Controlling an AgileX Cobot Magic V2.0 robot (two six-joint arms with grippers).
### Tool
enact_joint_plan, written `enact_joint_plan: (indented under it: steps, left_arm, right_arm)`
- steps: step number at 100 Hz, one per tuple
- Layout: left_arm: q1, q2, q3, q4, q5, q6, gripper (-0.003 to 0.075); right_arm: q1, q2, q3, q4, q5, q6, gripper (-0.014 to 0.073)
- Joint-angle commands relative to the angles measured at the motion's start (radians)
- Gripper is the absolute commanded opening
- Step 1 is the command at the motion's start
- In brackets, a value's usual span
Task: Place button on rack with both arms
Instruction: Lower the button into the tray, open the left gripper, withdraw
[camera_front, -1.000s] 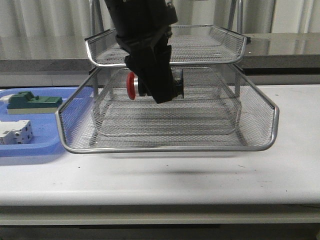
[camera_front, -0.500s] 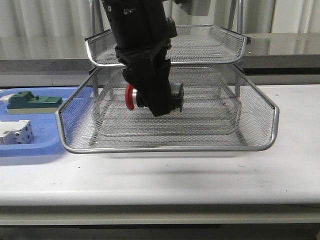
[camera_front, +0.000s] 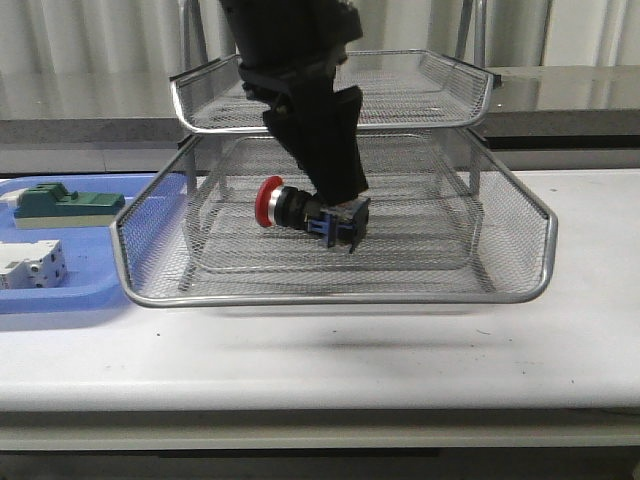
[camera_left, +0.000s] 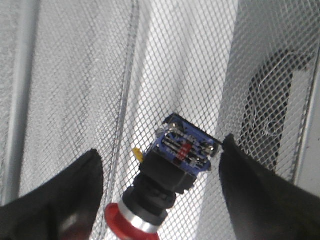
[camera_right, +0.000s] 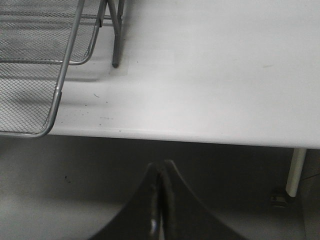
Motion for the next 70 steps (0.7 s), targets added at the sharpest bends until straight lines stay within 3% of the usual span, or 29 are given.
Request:
enact_joint_plan:
  steps: [1, 21, 45, 70]
  left_arm:
    - [0.01, -0.089, -0.041, -0.024, 0.012, -0.063, 0.0484]
    - [0.057, -0.178, -0.041, -0.02, 0.102, -0.159, 0.0481]
    - [0.176, -0.295, -0.019, -0.019, 0.113, -0.229, 0.0479]
    - [0.33, -0.473, 0.16, -0.019, 0.001, -0.26, 0.0479]
  right_arm:
    - [-0.008, 0.0, -0.033, -0.015, -0.058, -0.001, -0.0071]
    - [-0.008, 0.0, -0.033, -0.015, -0.058, -0.001, -0.0071]
    - [-0.008, 0.0, -0.033, -0.015, -0.058, -0.001, -0.0071]
    - [-0.008, 0.0, -0.033, -0.015, -0.058, -0.001, -0.0071]
